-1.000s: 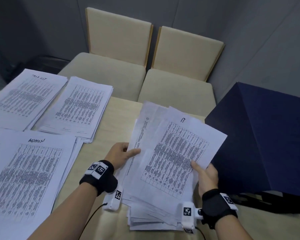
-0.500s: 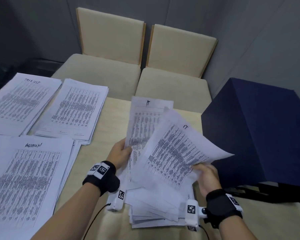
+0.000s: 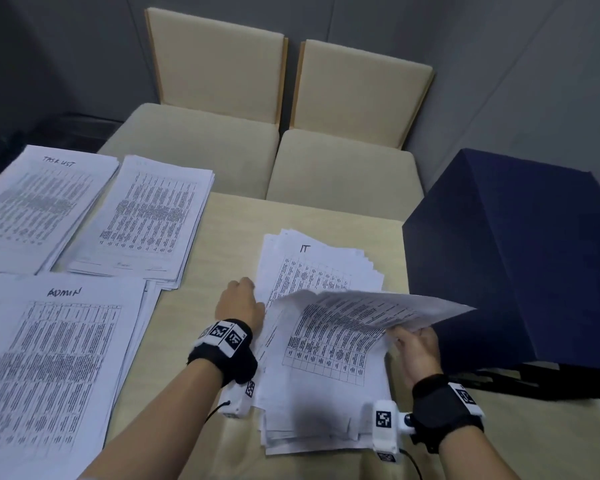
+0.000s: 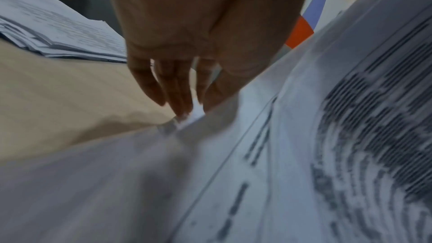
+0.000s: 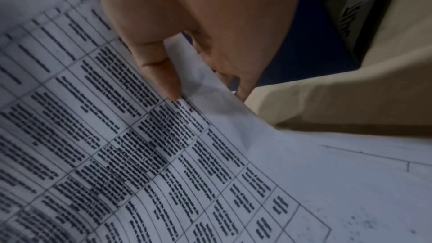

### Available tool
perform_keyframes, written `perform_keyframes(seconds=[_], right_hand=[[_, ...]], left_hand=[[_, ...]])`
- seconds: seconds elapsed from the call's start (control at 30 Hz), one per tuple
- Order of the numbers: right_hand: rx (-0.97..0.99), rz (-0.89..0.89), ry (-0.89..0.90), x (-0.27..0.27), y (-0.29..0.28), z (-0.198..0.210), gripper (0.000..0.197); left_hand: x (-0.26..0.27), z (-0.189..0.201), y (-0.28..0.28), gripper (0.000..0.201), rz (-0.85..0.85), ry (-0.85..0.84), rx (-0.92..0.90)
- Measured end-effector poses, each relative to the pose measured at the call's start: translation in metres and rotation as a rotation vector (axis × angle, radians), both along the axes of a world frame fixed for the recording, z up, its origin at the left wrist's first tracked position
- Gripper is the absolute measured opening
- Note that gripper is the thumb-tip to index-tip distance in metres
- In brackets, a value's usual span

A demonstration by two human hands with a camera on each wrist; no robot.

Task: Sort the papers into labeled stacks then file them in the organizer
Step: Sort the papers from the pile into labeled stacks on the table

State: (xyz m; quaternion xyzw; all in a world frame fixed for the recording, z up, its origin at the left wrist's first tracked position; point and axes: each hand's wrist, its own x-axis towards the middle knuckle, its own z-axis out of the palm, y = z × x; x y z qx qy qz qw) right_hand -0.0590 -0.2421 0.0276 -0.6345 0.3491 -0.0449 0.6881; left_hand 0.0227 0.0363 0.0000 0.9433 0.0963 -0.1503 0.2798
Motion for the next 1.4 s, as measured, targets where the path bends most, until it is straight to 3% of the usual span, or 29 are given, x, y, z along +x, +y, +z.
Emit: perform_keyframes(seconds=[0.1, 0.17, 0.23, 0.4, 0.47, 0.53, 0.6, 0.7, 0.77, 0.83, 0.93, 1.0, 1.07, 1.23, 1.4], right_hand=[[-0.010, -0.042, 0.039, 0.001, -0.006, -0.007, 0.021], [0.023, -0.029, 0.023, 0.001, -0.008, -0.009, 0.014], [0.055, -0.019, 0.022, 0.002, -0.006, -0.006, 0.011], [0.093, 0.008, 0.024, 0.013, -0.003, -0.008, 0.019], [0.115, 0.015, 0.026, 0.019, -0.003, -0.010, 0.018], [0.136, 0.029, 0.015, 0.023, -0.001, -0.010, 0.018], [0.172, 0.043, -0.016, 0.026, 0.000, -0.008, 0.020], [0.218, 0.036, -0.037, 0.028, 0.002, -0.009, 0.022], [0.234, 0.029, -0.045, 0.027, 0.001, -0.012, 0.022], [0.225, 0.039, -0.044, 0.025, 0.001, -0.012, 0.021], [0.207, 0.005, -0.046, 0.021, 0.001, -0.014, 0.025], [0.227, -0.027, -0.082, 0.017, 0.001, -0.016, 0.031], [0.229, -0.034, -0.086, 0.013, -0.001, -0.019, 0.036], [0.201, 0.003, -0.056, 0.008, -0.006, -0.025, 0.030], [0.238, -0.012, -0.071, 0.006, -0.005, -0.027, 0.031]], left_hand=[[-0.003, -0.002, 0.002, 0.047, 0.092, 0.131, 0.056], [-0.002, -0.003, 0.004, 0.031, 0.128, 0.109, 0.009], [-0.001, -0.004, 0.006, 0.030, 0.118, 0.049, 0.033], [0.004, 0.024, 0.010, 0.046, -0.143, 0.038, 0.358], [0.006, 0.033, 0.012, 0.047, -0.201, -0.055, 0.375], [0.006, 0.037, 0.014, 0.034, -0.234, -0.147, 0.244], [0.007, 0.036, 0.017, 0.030, -0.257, -0.161, -0.066], [-0.001, 0.035, 0.018, 0.034, -0.193, -0.020, -0.635], [-0.006, 0.029, 0.018, 0.040, -0.147, 0.104, -0.746], [-0.006, 0.013, 0.015, 0.039, -0.110, 0.114, -0.597], [0.000, -0.010, 0.011, 0.034, 0.024, -0.041, -0.246], [0.003, -0.016, 0.006, 0.024, 0.054, -0.076, -0.142], [0.005, -0.018, 0.002, 0.030, 0.046, -0.021, -0.051], [0.004, -0.013, -0.005, 0.018, 0.033, 0.070, 0.046], [-0.004, -0.014, -0.008, 0.029, -0.013, 0.133, 0.077]])
